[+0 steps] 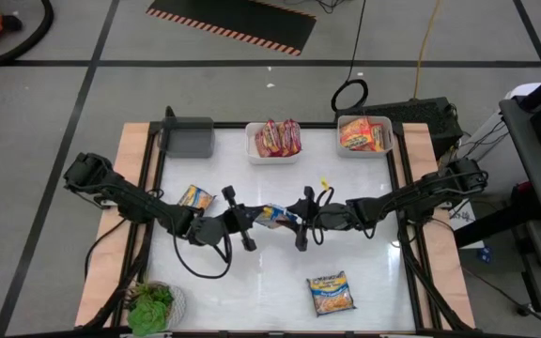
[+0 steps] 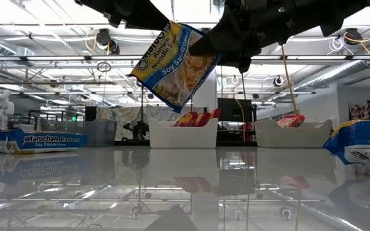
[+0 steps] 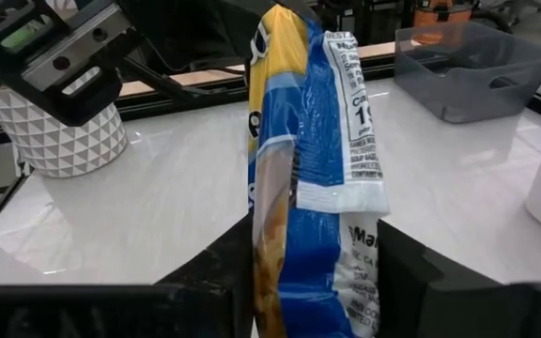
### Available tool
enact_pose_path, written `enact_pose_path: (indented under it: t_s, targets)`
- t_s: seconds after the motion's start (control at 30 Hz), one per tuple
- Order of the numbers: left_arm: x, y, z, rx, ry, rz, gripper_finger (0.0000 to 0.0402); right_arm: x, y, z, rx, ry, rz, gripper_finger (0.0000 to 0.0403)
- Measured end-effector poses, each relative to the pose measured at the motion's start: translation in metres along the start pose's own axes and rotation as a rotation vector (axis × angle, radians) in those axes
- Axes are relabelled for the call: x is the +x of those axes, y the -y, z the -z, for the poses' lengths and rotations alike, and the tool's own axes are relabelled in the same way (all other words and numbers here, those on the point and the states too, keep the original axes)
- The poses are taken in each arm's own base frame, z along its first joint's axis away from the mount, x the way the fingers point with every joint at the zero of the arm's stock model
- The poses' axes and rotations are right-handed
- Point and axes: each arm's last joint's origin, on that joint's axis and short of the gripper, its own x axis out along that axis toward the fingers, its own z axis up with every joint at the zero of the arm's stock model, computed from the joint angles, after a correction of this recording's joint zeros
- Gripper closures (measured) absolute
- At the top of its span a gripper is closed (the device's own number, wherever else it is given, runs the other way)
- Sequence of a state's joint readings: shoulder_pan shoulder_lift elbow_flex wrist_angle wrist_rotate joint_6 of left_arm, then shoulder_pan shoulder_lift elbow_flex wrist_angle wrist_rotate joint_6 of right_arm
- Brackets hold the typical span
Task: Sort Maruchan noodles
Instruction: Put the middle blue noodle pack into the black bin
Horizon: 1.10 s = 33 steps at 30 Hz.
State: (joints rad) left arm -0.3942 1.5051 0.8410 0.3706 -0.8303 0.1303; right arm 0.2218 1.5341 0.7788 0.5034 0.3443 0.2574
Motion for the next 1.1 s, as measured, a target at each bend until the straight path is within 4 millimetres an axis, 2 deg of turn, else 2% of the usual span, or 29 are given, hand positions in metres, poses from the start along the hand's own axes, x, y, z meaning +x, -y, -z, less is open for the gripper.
enact_pose_path:
  t_s: [1.1]
  targets:
    - [-0.0027,0.0026,-0.0006,-0.008,0.005,0.012,0.0400,-0.0006,-0.0001,-0.0010,-0.042,0.002,-0.007,0.0275]
